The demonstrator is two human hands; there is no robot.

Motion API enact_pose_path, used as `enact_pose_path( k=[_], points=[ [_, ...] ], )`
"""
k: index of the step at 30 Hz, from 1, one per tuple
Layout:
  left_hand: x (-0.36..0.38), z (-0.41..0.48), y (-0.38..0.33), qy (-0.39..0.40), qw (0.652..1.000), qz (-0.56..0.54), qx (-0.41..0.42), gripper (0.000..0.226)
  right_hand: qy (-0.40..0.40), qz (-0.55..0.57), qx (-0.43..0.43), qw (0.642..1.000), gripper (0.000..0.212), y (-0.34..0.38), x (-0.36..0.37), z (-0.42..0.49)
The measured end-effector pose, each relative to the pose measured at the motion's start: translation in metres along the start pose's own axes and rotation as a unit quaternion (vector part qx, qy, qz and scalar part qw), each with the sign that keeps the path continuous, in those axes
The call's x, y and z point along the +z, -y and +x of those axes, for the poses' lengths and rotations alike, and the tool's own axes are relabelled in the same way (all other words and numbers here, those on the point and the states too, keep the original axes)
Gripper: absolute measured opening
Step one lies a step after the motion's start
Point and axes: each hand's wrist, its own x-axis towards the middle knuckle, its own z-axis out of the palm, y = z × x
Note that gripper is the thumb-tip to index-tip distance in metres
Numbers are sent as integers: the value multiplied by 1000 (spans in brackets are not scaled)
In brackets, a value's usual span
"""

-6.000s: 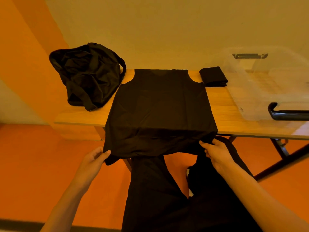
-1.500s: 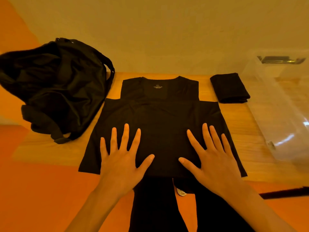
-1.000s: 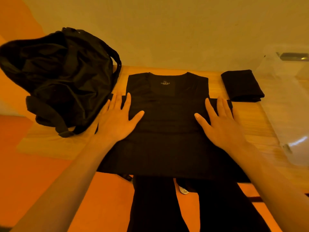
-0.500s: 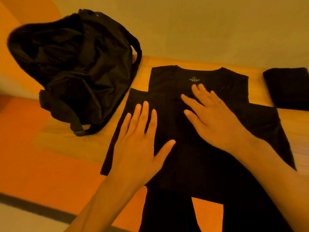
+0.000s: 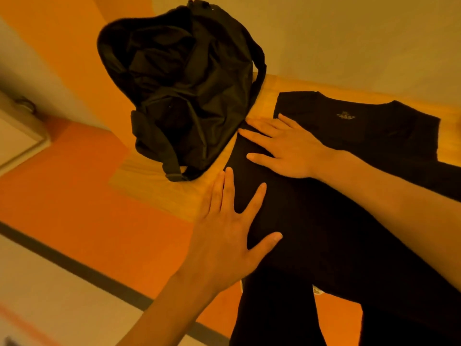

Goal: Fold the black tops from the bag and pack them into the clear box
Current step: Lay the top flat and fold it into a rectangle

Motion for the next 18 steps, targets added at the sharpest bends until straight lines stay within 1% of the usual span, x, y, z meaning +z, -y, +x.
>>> enact_pose_path(
  k=[2,5,7,9,11,13,15,16,18],
  points=[
    [-1,0,0,5,1000,1,-4,82,-4,-6,5,1000,78,1,0,2],
    [-2,0,-1,15,1000,9,-4,82,-8,-14,14,1000,73,5,-2,0],
    [-6,1,-3,25,1000,7,-6,83,-26,-3,22,999,67,9,-7,-16],
    [-13,6,-6,11,1000,-8,-24,89,-56,19,43,997,66,12,-9,-50],
    [-22,20,-12,-29,999,-25,-32,93,-73,17,101,992,65,7,-4,-93],
    [-27,44,-24,-61,998,-25,-1,91,-78,16,205,976,63,-4,3,-137],
    [-27,74,-36,-53,998,-12,27,89,-82,26,312,946,66,-18,6,-174],
    [-25,91,-39,-38,999,0,30,89,-81,33,351,932,68,-26,9,-188],
    [-17,120,-34,2,1000,25,13,90,-52,52,389,918,75,-41,17,-213]
  ],
)
